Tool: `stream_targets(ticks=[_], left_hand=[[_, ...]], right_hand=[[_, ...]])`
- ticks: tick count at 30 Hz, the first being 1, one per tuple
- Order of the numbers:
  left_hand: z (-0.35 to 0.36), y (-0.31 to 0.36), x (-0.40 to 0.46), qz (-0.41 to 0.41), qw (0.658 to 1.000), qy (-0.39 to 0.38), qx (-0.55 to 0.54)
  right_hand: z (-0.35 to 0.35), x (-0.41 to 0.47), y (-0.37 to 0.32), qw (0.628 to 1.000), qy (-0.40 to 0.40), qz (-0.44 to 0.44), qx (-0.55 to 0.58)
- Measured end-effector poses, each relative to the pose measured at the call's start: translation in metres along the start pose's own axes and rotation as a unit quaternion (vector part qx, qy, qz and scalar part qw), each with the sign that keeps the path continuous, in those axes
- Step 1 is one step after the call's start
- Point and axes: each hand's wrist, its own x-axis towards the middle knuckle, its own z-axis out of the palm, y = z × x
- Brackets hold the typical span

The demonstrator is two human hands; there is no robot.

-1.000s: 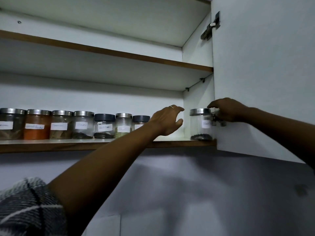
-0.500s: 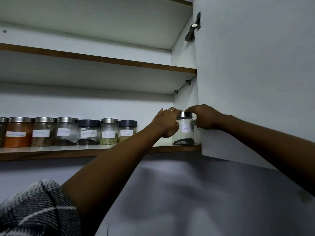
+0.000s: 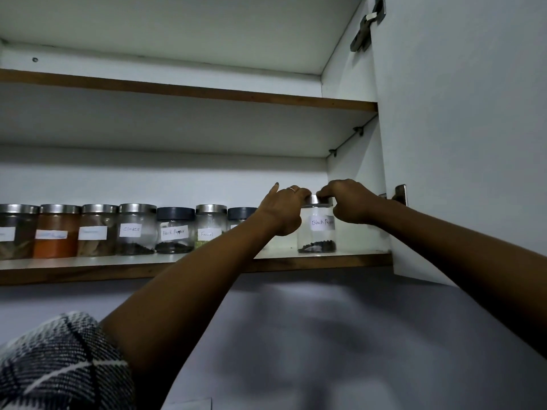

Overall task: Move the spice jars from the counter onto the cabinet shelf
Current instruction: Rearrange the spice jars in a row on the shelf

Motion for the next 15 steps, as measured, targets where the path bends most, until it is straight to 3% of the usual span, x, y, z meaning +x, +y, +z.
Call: stream_targets(ticks=[15], left_hand=[[0.051,-0.058,0.03,-0.056,0.997,-0.016,0.053]], right_hand=[[0.081,0.069,-0.012,0.997,0.021,0.036,0.059]])
